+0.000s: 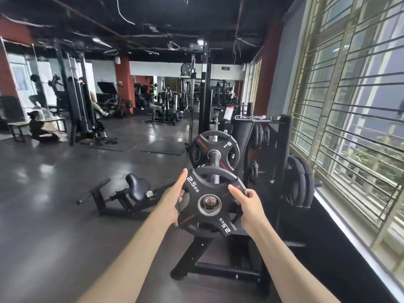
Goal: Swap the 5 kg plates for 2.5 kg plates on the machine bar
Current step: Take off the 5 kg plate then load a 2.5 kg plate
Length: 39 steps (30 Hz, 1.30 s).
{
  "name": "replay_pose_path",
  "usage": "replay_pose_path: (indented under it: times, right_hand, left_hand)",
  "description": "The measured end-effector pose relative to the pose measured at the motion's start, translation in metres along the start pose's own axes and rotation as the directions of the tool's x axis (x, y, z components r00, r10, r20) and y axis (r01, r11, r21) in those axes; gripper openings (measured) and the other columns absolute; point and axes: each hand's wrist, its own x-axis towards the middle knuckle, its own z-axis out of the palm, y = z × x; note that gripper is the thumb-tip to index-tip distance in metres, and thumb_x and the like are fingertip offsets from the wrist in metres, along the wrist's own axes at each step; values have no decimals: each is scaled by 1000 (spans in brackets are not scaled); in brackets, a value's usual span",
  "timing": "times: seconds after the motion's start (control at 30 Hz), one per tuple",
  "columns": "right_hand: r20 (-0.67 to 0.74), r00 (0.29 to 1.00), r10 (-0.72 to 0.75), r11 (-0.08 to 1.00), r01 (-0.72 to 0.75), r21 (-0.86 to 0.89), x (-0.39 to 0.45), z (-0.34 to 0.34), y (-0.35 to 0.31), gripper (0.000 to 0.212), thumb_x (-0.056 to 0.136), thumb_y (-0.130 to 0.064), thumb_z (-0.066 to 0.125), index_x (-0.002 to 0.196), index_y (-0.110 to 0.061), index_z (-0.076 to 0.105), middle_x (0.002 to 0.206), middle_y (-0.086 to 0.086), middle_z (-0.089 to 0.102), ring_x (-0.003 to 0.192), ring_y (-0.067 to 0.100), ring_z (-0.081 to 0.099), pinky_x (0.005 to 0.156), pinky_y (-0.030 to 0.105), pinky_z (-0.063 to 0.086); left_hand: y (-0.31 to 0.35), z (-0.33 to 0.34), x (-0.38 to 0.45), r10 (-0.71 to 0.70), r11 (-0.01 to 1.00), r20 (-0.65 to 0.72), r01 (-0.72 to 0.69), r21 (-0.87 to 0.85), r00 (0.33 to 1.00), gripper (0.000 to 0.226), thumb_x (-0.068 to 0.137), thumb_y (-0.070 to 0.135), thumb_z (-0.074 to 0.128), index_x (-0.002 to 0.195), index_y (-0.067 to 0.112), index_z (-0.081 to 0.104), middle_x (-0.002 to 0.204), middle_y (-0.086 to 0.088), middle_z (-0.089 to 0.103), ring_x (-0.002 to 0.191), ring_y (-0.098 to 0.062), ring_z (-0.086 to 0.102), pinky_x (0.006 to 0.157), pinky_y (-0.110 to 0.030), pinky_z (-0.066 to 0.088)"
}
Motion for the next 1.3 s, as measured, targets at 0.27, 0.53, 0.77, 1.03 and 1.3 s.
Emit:
replay_pose_path:
  times: [0.27, 0.53, 0.77, 1.03, 1.3]
  right_hand:
    - [-1, 998, 58, 998, -58, -22, 15, -5, 5, 49, 77, -45, 84, 92, -12, 50, 73, 0, 55, 79, 21, 52, 78, 34, 43]
    - [12, 998, 61, 995, -61, 73, 19, -2, 21, 57, 82, -56, 76, 102, -6, 58, 92, 11, 68, 88, 27, 69, 81, 40, 58]
    - [-52, 916, 398, 909, -386, 158, 70, 2, 38, 128, 26, -84, 84, 130, -13, 59, 117, 17, 73, 94, 45, 74, 82, 67, 55]
    - [-199, 933, 301, 948, -271, 166, 77, 27, 14, 72, 76, -62, 77, 114, -2, 64, 102, 16, 74, 85, 35, 73, 76, 51, 61]
    - [-264, 928, 264, 957, -219, 188, 114, 40, 17, 57, 85, -56, 72, 109, -5, 68, 95, 11, 75, 82, 27, 73, 60, 31, 54]
  left_hand:
    - [5, 13, 19, -19, 1000, 53, 20, -17, 998, 74, 81, 68, 65, 135, 19, 57, 120, 1, 57, 121, -29, 54, 80, -46, 36]
    - [6, 16, 33, 157, 987, 14, -157, 16, 988, 56, 78, 66, 71, 94, 13, 59, 81, 1, 71, 69, -14, 69, 69, -35, 55]
    - [23, 23, 91, 234, 961, -59, -222, 163, 970, 112, 38, 90, 75, 116, 13, 56, 125, -12, 61, 109, -30, 66, 93, -49, 56]
    - [33, 36, 124, 16, 998, -133, -7, 67, 991, 141, 52, 83, 74, 159, 27, 1, 164, -7, 22, 143, -40, 35, 112, -58, 36]
    - [38, 49, 171, 131, 985, -146, -146, -95, 981, 145, 33, 82, 79, 154, 34, 15, 158, -7, 33, 139, -32, 41, 113, -57, 35]
